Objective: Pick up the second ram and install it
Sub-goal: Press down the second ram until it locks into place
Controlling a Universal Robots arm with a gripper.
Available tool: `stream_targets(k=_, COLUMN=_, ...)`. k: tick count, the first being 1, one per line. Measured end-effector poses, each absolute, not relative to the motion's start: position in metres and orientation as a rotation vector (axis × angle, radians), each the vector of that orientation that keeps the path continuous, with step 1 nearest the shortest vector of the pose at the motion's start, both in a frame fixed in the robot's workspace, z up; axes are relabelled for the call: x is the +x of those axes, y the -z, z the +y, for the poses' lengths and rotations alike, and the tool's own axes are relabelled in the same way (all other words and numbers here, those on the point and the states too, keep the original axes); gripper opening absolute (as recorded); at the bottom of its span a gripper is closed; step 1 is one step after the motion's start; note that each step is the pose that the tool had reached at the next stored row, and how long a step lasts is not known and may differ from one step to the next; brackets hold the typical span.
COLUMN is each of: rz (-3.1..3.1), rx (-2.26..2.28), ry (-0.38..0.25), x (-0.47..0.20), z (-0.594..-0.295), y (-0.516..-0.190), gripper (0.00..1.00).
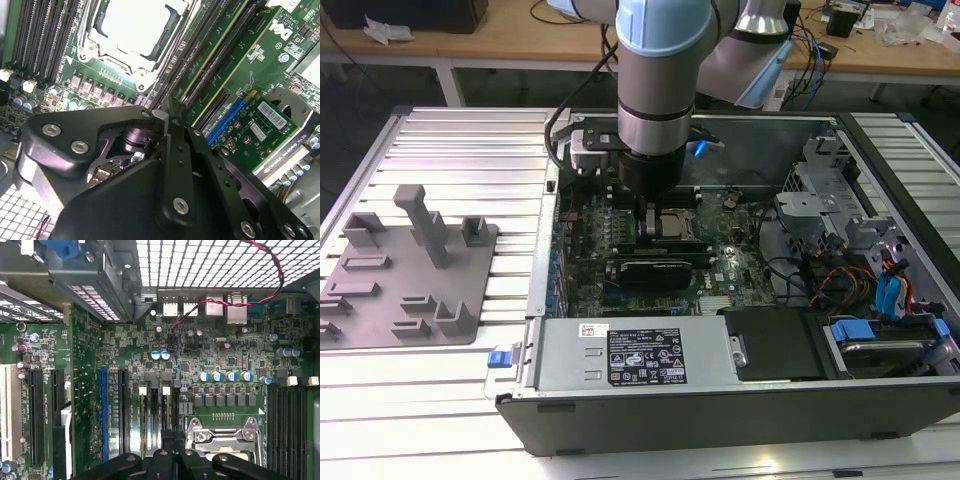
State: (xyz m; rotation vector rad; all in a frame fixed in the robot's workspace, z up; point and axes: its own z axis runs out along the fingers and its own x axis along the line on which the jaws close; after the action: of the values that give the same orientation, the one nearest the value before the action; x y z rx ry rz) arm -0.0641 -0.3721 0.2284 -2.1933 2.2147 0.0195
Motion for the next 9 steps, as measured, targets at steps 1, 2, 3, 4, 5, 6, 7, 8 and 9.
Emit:
stream_targets(k=1, rz=2.214, rx=-2.192, ry=-0.020, x=-0.064, z=-0.372, y=-0.229, gripper=0.08)
stream_targets(k=2, rz=2.212, rx=-2.191, ry=-0.020, x=-0.064, z=-0.372, y=-0.232, gripper=0.08)
stream_targets(k=3, rz=2.214, rx=-2.192, ry=-0.020, x=-0.064, z=-0.372, y=-0.236, gripper=0.08)
stream_targets(k=4, rz=2.215, rx=-2.193, ry=-0.020, x=-0.064, z=-0.372, y=-0.242, gripper=0.08)
stream_targets(k=5, rz=2.215, rx=-2.193, ry=-0.020, x=-0.064, z=-0.372, y=-0.249, gripper=0.08)
stream_targets(k=6, rz=2.215, rx=-2.193, ry=-0.020, x=-0.064, z=-0.372, y=-0.252, gripper=0.08)
stream_targets(k=7, rz=2.215, rx=-2.193, ry=-0.019, x=-0.064, z=-0.372, y=-0.252, gripper=0.08)
stream_targets(k=8, rz=2.215, rx=-2.193, ry=-0.019, x=-0.064, z=-0.372, y=-0.252, gripper=0.08)
stream_targets(k=9, rz=2.215, rx=-2.194, ry=-0.019, x=-0.063, z=-0.372, y=-0.252, gripper=0.08)
